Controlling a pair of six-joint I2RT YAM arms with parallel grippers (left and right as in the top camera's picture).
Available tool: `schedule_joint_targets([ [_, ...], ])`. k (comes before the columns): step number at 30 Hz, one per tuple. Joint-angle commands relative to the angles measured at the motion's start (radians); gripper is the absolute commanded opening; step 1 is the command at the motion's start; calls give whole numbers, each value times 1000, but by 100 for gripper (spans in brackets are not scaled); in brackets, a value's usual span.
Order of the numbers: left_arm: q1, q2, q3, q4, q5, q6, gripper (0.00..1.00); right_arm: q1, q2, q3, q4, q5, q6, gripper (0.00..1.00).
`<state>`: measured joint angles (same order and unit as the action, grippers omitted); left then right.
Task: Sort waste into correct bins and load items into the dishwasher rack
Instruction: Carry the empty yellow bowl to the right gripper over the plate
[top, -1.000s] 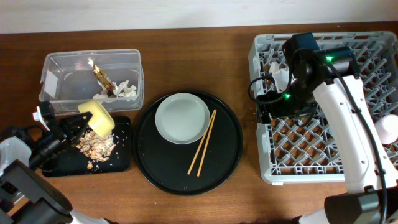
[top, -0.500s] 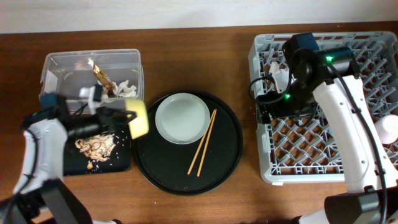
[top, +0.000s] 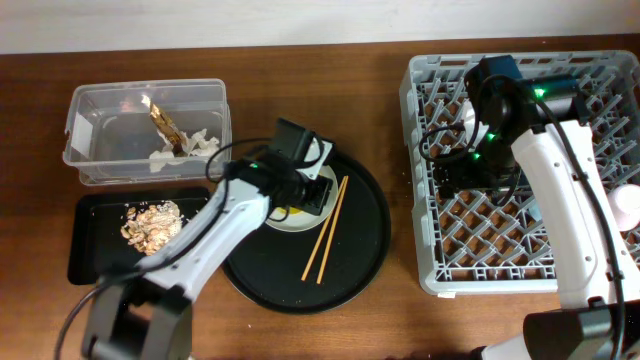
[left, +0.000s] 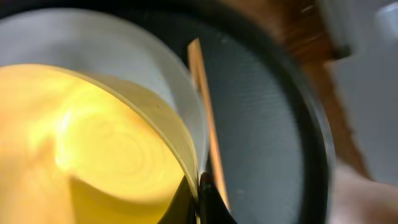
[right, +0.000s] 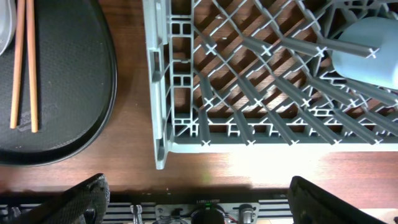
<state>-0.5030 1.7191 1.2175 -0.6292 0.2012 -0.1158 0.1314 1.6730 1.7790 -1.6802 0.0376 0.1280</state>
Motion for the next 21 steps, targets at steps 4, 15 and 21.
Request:
schedule_joint_targets([
  [4,-6,47,8,19,-67,-30,10,-2,5,-3,1,19,9,95],
  [15,188,-183,115,-352,-71,-55,58,10,5,-3,204,-245,8,96],
  [21,439,-295,115,-557,-120,-56,64,189,88,-3,365,-296,11,94],
])
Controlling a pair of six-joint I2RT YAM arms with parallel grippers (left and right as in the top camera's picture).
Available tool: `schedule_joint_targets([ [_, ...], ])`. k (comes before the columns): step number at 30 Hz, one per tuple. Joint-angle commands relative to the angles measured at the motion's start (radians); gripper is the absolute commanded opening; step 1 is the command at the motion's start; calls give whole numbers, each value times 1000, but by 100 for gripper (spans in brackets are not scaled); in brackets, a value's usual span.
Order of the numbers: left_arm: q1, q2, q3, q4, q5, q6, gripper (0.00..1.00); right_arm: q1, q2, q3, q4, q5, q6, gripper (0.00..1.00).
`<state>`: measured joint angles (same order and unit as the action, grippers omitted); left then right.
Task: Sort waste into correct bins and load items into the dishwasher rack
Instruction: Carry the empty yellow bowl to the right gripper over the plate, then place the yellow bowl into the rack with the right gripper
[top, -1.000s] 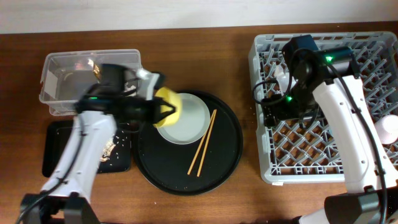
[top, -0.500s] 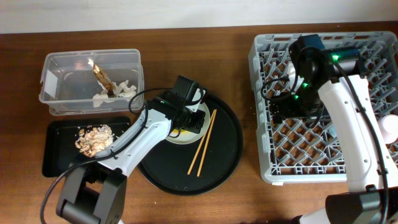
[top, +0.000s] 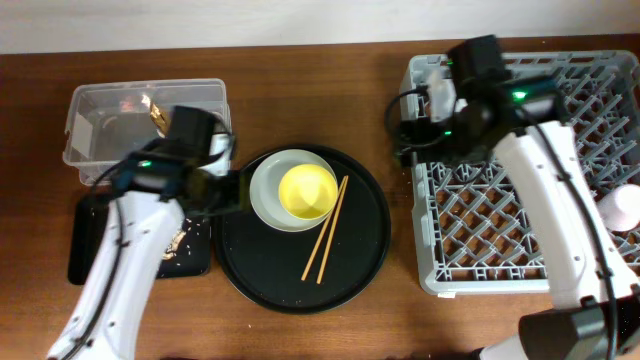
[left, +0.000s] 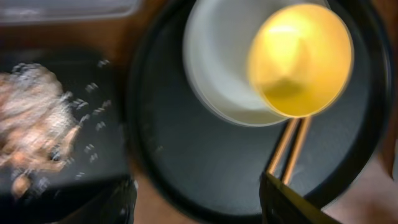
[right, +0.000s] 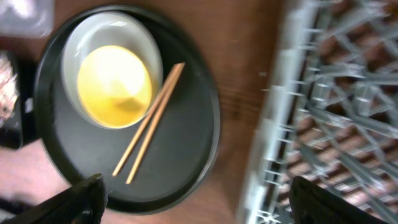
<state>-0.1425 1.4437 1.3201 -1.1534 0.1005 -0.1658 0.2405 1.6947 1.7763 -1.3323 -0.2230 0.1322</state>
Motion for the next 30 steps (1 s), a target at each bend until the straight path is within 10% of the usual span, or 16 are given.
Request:
schedule_joint_targets([
  [1,96,-19,11,-37,-19,-6,64,103,87,0,21,-34,8,93],
  [13,134,-19,8,-44,-19,-6,73,257,473,0,128,-33,148,62],
  [30,134,-19,8,-43,-19,-6,74,257,530,0,196,-29,267,4],
])
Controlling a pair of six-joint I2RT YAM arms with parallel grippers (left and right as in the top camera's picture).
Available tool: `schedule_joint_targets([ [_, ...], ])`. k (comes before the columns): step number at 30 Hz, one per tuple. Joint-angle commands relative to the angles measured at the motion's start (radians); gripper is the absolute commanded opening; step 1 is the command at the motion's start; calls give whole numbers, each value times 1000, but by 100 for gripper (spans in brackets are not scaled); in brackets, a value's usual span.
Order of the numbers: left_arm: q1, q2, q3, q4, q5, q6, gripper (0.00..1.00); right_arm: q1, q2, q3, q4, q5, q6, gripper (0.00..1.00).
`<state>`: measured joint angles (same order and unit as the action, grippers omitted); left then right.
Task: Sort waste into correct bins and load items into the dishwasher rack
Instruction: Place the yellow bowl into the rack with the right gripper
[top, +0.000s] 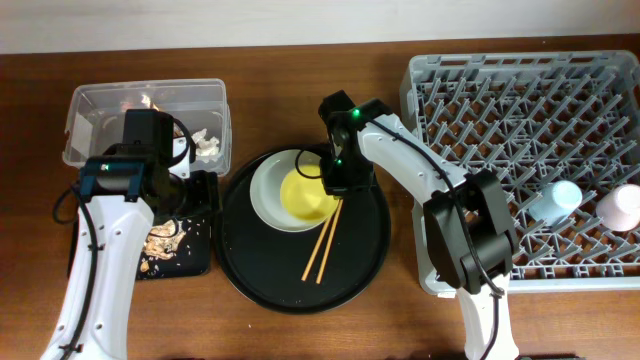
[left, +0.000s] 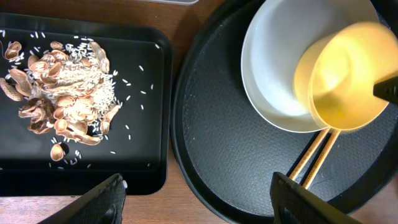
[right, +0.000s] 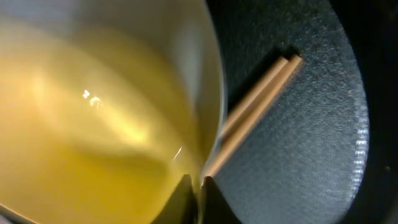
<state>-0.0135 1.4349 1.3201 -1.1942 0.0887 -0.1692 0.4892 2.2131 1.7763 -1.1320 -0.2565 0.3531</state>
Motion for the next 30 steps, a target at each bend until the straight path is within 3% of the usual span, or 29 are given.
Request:
schedule_joint_targets([
  [1,5,-11,8,-3,-7,-2,74,9,11,0,-5,5,46,4],
  [7,5,-10,8,1,-7,-2,74,-24,-65,37,-71,31,-8,4],
  [14,5,-11,8,5,-7,-2,79,-261,-474,73,-80,460,-68,4],
  [17,5,-11,8,7,-7,-2,79,-413,-547,74,-28,634,-68,4],
  [23,5,-10,8,8,-7,-2,79,-640,-492,73,126,956,-68,4],
  [30,5,-11,8,27,-3,-2,79,-674,-215,73,267,1342,-68,4],
])
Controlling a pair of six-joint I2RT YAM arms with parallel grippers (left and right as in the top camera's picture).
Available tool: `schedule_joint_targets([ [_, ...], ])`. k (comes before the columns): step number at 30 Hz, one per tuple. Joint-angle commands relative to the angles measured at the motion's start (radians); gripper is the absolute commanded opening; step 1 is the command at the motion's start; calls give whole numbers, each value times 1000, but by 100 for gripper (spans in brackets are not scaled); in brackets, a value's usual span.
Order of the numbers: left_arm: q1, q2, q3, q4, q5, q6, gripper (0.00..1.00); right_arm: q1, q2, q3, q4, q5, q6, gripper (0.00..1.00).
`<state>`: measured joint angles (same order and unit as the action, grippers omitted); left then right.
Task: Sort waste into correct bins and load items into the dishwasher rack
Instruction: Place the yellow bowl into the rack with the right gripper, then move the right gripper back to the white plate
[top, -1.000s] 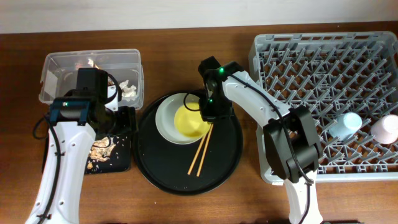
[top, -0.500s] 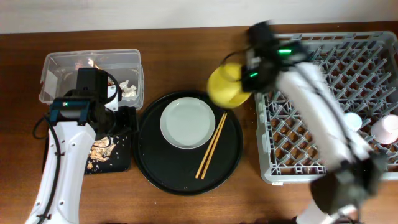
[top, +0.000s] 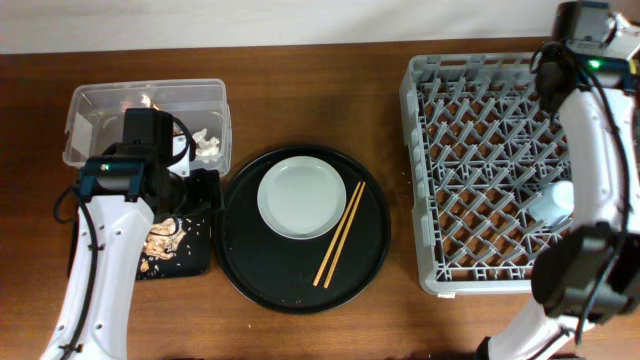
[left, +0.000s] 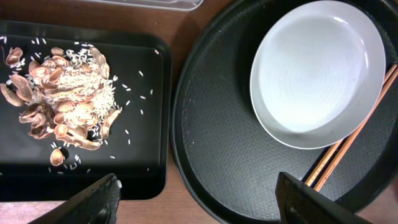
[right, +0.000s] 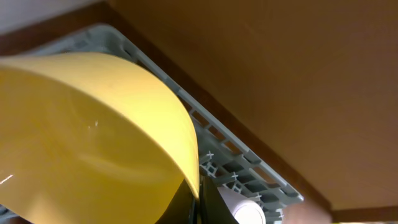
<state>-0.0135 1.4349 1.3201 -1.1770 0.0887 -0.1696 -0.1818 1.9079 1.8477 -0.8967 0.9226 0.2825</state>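
Observation:
A yellow bowl (right: 87, 137) fills the right wrist view, and my right gripper (right: 198, 200) is shut on its rim. That arm reaches over the far right corner of the grey dishwasher rack (top: 480, 150); the overhead view hides the bowl under the wrist. A white plate (top: 302, 199) lies bare on the round black tray (top: 250, 270), with a pair of chopsticks (top: 340, 233) beside it. My left gripper (left: 199, 202) hangs open above the gap between the round tray and the black rectangular tray (left: 143, 124), holding nothing.
Food scraps and rice (left: 59, 93) lie on the rectangular tray. A clear bin (top: 100, 125) with paper waste stands at the back left. A pale blue cup (top: 553, 200) and a white cup (right: 242, 208) sit in the rack's right side.
My right gripper was shut on the yellow bowl's rim at the white plate; now it holds the bowl over the rack's far right corner. The chopsticks have shifted slightly. The left arm has not moved.
My left gripper was at the yellow bowl's rim on the plate while the right hung over the rack. Then the left stood open near the scrap tray and the right beside the rack. The right then gripped the bowl, and now holds it at the rack.

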Motion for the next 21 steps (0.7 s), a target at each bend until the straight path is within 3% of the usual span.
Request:
schedule_joint_targets([
  [1,5,-11,8,14,-3,-2,79,-3,130,2,43,162,3,4],
  [5,3,-11,8,17,-3,-2,79,13,248,2,56,131,14,4],
  [9,3,-11,8,17,-3,-2,79,59,259,2,27,53,14,4],
  [14,3,-10,8,16,1,-2,79,109,259,1,-72,-8,15,4],
  [17,3,-10,8,13,1,-2,79,112,259,1,-200,-87,129,4],
  [21,3,-11,8,13,1,-2,79,111,258,1,-343,-290,131,4],
])
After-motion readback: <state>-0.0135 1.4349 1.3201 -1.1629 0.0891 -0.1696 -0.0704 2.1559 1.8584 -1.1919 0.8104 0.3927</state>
